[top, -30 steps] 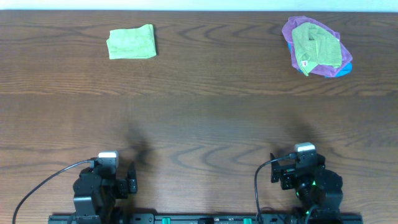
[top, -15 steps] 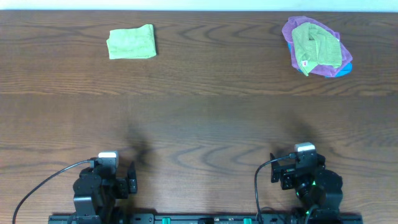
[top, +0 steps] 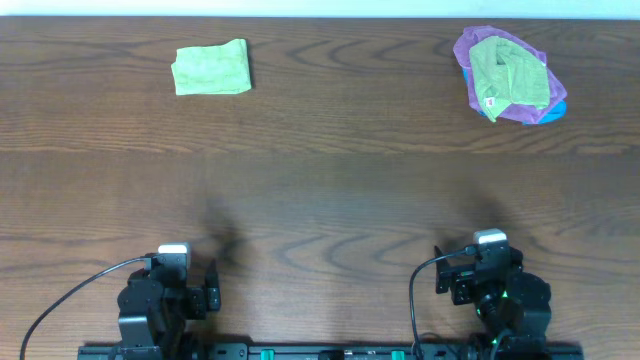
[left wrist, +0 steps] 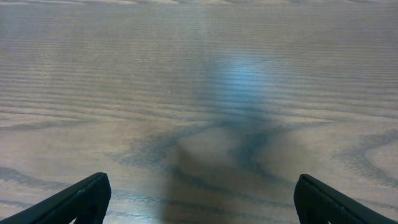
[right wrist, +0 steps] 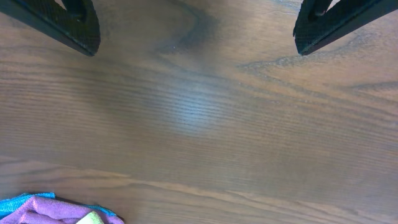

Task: Fold the cloth

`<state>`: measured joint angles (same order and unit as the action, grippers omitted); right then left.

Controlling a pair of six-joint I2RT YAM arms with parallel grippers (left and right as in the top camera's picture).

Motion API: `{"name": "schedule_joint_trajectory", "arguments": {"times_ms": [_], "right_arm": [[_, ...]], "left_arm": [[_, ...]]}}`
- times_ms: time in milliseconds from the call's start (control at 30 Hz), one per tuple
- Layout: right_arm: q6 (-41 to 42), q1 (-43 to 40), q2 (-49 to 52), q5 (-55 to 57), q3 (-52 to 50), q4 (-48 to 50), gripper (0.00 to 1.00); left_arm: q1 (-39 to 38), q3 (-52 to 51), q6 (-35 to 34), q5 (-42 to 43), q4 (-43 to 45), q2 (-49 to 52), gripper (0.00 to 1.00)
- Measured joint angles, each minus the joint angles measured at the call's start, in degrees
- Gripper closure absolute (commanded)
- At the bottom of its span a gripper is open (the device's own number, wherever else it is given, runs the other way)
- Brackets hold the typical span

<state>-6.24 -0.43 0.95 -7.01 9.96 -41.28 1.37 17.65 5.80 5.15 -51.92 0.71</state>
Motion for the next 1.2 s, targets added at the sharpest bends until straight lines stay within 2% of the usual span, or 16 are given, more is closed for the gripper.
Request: {"name": "schedule_joint_trajectory", "arguments": {"times_ms": [333, 467, 567, 700, 933, 1200], "right_arm": [[0.22, 0.00, 0.00, 0.00, 0.00, 0.35, 0.01], [5.53, -0.66, 2.64, 1.81, 0.61, 1.22, 0.01], [9.53, -2.91, 11.65, 3.04, 5.42, 1.44, 0.01], [11.78, -6.01, 27.89, 4.48, 19.96, 0.98, 0.01], [12.66, -8.48, 54.01, 5.40, 41.79, -2.14, 0.01], [12.83, -9.79, 79.21, 5.31, 63.56, -5.14, 0.01]], "left_arm": [[0.00, 0.00, 0.00, 0.00, 0.00, 0.00, 0.05], [0.00, 0.00, 0.00, 0.00, 0.00, 0.00, 0.05], [0.00, -0.04, 0.02, -0.02, 0.09, -0.02, 0.04], [0.00, -0.15, 0.02, -0.02, 0.24, -0.07, 0.04], [0.00, -0.24, 0.02, -0.04, 0.37, -0.09, 0.05], [0.00, -0.24, 0.00, -0.04, 0.37, -0.13, 0.05]]}}
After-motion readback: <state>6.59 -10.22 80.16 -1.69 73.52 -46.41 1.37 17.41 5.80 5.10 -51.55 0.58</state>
